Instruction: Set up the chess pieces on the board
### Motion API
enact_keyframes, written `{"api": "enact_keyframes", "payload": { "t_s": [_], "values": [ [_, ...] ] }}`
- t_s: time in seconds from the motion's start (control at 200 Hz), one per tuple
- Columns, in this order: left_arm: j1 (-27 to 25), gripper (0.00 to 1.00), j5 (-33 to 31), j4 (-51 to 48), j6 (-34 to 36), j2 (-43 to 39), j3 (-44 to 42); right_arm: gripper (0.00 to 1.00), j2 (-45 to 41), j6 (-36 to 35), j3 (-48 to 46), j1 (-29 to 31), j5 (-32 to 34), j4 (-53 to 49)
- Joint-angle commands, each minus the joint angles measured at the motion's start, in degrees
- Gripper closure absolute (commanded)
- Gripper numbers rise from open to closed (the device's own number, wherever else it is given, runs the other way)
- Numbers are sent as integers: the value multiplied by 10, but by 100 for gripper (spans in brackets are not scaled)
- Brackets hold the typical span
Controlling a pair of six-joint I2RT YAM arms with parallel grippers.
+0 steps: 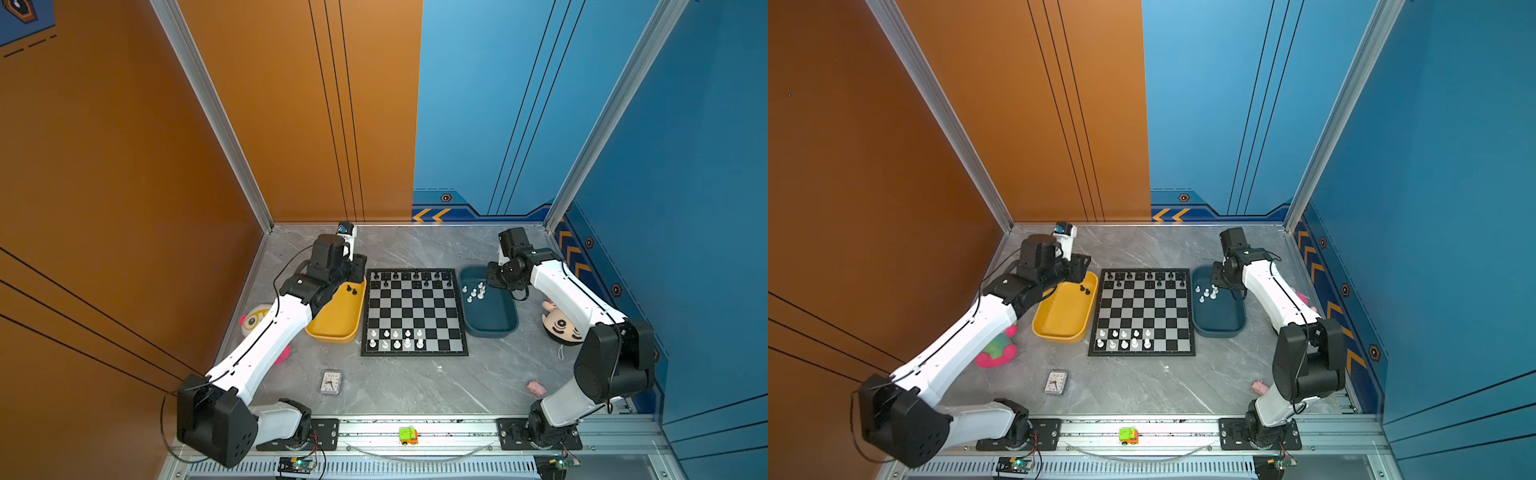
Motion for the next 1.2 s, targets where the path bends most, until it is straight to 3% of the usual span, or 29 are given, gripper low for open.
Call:
{"api": "enact_keyframes", "payload": {
  "t_s": [0.0,0.26,1.196],
  "values": [
    [18,53,22,71,2,-43,-52,72,29,-16,25,-3,16,-30],
    [52,48,36,139,-14,-106,-136,73,73,-10,36,6,14,-30],
    [70,49,80,153,-28,-77,-126,75,162,-15,59,20,24,-21]
  ]
}}
